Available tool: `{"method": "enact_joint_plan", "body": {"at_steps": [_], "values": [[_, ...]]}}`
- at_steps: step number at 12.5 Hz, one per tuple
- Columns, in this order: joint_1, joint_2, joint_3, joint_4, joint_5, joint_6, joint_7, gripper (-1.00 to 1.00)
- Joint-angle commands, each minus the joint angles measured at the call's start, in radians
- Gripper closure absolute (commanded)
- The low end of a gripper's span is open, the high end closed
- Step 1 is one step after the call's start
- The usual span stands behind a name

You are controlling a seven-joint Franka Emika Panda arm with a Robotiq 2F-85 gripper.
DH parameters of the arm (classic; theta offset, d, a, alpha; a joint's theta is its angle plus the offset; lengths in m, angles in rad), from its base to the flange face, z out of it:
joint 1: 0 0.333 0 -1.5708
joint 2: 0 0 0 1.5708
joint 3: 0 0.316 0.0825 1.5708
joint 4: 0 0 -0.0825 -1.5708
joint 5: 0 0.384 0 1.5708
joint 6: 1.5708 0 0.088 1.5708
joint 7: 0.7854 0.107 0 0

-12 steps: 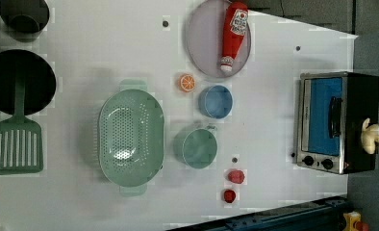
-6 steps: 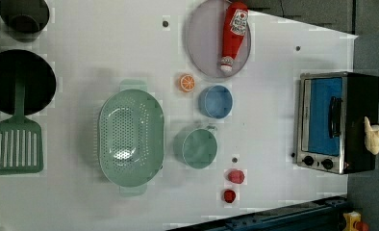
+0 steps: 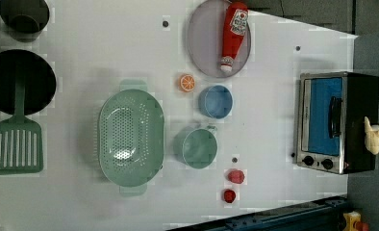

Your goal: Pick banana from table and place on oven.

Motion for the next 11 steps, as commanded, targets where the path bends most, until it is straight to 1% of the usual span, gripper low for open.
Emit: {"method": "enact_joint_plan", "body": {"at_steps": [1, 4, 6, 11], "values": [[0.04, -0.078, 0.141, 0.012, -0.007, -0.109, 0.384, -1.0], [0.04, -0.138, 0.262, 0.009, -0.007, -0.144, 0.561, -1.0], [0.04, -0.164, 0.303, 0.0, -0.007, -0.158, 0.574, -1.0], [0.04, -0.178, 0.323, -0.025, -0.007, -0.17, 0.574, -1.0]]}}
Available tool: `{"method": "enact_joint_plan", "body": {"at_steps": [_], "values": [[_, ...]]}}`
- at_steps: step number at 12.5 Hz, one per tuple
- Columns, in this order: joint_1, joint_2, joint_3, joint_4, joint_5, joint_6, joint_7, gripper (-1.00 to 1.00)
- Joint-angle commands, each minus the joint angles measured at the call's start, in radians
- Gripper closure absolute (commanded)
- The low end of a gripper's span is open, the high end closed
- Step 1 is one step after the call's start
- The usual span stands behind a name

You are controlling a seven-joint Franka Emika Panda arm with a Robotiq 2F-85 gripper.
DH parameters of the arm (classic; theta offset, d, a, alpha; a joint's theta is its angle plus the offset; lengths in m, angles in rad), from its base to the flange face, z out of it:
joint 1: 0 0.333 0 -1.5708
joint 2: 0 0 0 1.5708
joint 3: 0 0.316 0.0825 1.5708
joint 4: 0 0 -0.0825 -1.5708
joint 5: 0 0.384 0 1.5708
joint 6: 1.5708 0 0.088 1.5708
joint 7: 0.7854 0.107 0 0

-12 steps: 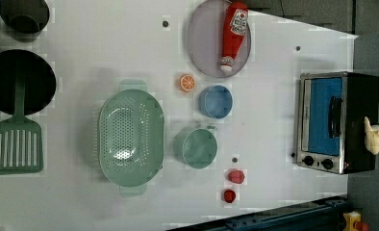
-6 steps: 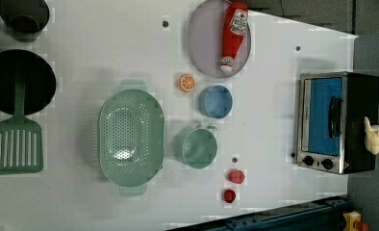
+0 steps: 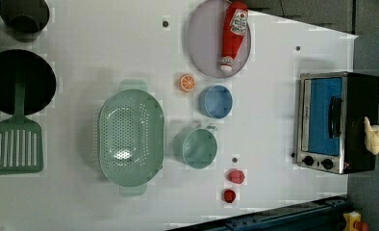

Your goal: Pick banana from table and place on oven.

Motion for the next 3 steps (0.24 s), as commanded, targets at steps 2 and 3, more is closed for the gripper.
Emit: {"method": "enact_joint_plan", "body": {"at_steps": [2, 3], "values": [[-0.029, 0.027, -0.045, -0.007, 0.017, -0.023, 0.069, -1.0], [-0.029, 0.028, -0.045, -0.007, 0.017, -0.023, 0.069, -1.0]]}}
